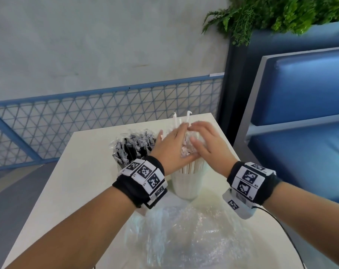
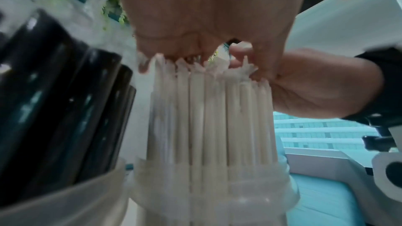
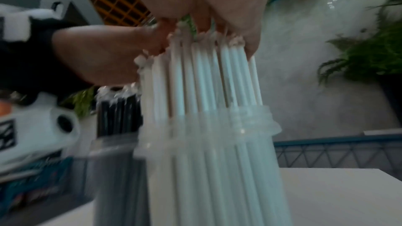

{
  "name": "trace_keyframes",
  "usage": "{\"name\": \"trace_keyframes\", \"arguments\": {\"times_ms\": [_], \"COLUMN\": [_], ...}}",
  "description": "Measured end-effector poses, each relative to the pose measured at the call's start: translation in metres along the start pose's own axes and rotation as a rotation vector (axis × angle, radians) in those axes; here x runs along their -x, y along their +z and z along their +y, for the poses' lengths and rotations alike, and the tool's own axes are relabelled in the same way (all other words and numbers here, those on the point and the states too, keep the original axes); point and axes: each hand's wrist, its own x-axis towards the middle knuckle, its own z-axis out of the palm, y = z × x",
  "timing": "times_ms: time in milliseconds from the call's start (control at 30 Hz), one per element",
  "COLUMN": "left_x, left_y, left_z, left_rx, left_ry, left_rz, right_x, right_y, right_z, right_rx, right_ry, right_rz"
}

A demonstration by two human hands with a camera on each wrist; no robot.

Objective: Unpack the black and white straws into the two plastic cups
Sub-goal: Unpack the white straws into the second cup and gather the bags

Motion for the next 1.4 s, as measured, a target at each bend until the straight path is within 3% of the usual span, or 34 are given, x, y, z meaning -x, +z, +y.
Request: {"name": "trace_keyframes", "arguments": {"times_ms": [67, 167, 233, 300, 333, 367, 500, 567, 633, 733, 833, 867, 1067, 1200, 1300, 1400], "left_x": [-0.003, -0.021, -0.030, -0.031, -0.029, -0.028, -0.010, 0.003, 0.010, 0.014, 0.010, 0.008, 0.005, 0.003, 0.000, 0.001], "left_y": [-0.013, -0.024, -0.021, -0.014, -0.011, -0.008, -0.005, 0.003, 0.019, 0.040, 0.040, 0.040, 0.041, 0.023, 0.006, -0.001], "left_z": [0.002, 0.002, -0.002, 0.001, 0.003, 0.003, 0.003, 0.010, 0.013, -0.001, -0.011, -0.010, -0.002, 0.005, 0.013, 0.016], "left_rx": [-0.104, -0.068, -0.041, -0.060, -0.063, -0.032, 0.445, 0.677, 0.873, 1.105, 0.915, 0.838, 0.933, 1.065, 0.986, 0.803], "left_ry": [0.009, -0.020, -0.104, -0.192, -0.222, -0.235, -0.223, -0.240, -0.329, -0.422, -0.313, -0.307, -0.389, -0.358, -0.240, -0.204], "left_rz": [0.113, 0.205, 0.067, -0.179, -0.248, -0.235, 0.237, 0.364, 0.329, 0.149, -0.068, -0.085, 0.198, 0.404, 0.500, 0.484], "right_x": [-0.014, -0.043, -0.056, -0.057, -0.055, -0.052, -0.037, -0.023, -0.006, 0.010, 0.008, 0.007, 0.012, 0.001, -0.009, -0.011], "right_y": [-0.009, -0.016, -0.014, -0.010, -0.008, -0.008, -0.021, -0.026, -0.021, -0.012, -0.013, -0.010, 0.006, -0.003, -0.013, -0.016], "right_z": [-0.001, -0.002, 0.003, 0.008, 0.011, 0.013, 0.014, 0.016, 0.023, 0.032, 0.024, 0.020, 0.012, 0.003, -0.006, -0.010], "right_rx": [0.058, 0.118, 0.182, 0.280, 0.310, 0.309, -0.011, -0.208, -0.354, -0.600, -0.453, -0.368, -0.372, -0.643, -0.671, -0.478], "right_ry": [-0.044, -0.022, 0.046, 0.138, 0.175, 0.197, 0.270, 0.299, 0.355, 0.463, 0.404, 0.377, 0.432, 0.411, 0.307, 0.268], "right_rz": [0.111, -0.008, -0.185, -0.426, -0.519, -0.549, -0.335, -0.248, -0.285, -0.382, -0.495, -0.494, -0.159, -0.020, 0.012, 0.081]}}
